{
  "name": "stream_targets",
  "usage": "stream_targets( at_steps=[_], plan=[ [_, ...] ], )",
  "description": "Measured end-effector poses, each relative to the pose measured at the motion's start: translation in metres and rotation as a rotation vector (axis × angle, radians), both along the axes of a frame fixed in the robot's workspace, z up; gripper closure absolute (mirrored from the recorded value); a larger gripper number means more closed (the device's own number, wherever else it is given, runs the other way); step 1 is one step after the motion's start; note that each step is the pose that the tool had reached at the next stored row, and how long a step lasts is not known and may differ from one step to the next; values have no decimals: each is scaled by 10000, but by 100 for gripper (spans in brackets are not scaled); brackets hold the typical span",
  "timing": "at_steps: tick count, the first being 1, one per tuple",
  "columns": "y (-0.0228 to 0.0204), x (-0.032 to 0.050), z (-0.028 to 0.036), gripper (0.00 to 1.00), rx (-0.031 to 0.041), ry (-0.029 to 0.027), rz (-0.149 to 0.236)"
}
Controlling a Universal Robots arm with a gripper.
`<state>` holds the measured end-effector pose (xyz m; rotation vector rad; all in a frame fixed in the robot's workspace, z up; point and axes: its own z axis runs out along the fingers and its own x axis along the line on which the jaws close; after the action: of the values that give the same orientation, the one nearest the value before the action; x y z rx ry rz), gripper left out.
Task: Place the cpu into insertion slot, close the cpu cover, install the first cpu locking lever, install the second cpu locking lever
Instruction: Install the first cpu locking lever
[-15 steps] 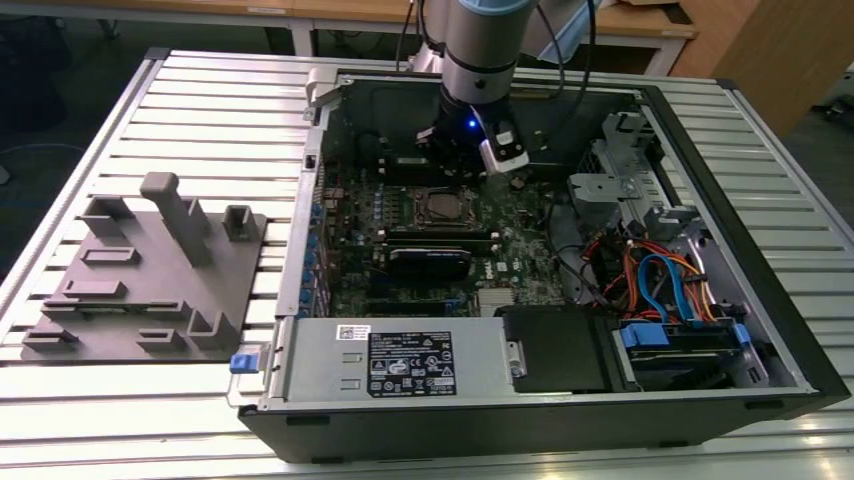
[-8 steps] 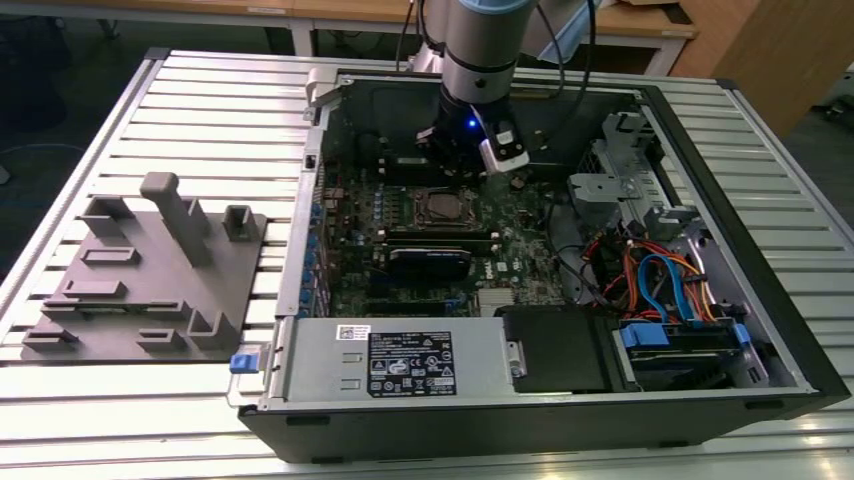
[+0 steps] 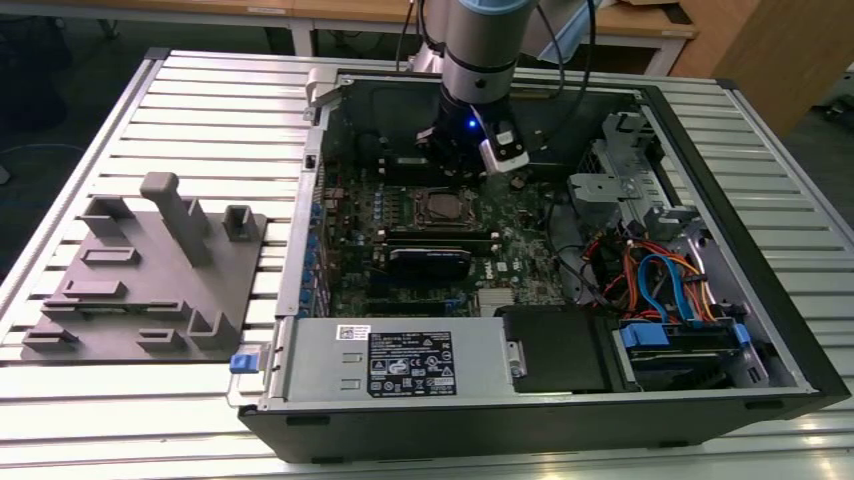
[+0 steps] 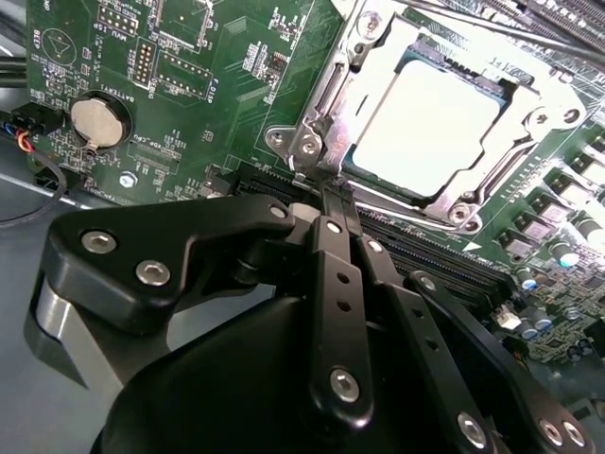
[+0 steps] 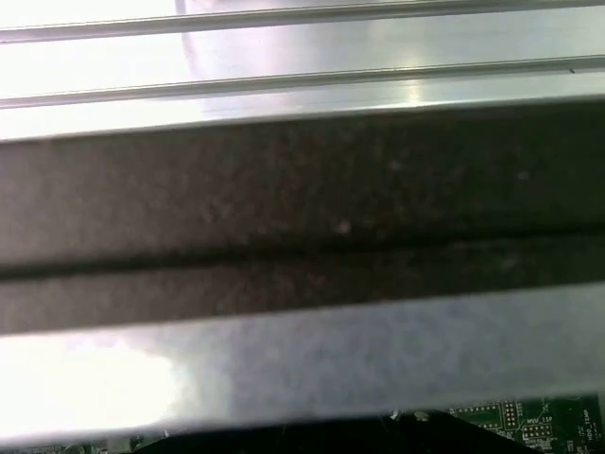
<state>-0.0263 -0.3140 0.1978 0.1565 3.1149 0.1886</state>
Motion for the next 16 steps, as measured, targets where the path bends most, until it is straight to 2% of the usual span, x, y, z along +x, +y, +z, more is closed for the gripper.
stream_targets(
  at_steps=[4, 12, 16],
  plan=[
    [0, 0, -5, 89, -25, 0, 0],
    [0, 0, 1, 89, -30, 0, 1],
    [0, 0, -4, 89, -147, -1, 0]
  ],
)
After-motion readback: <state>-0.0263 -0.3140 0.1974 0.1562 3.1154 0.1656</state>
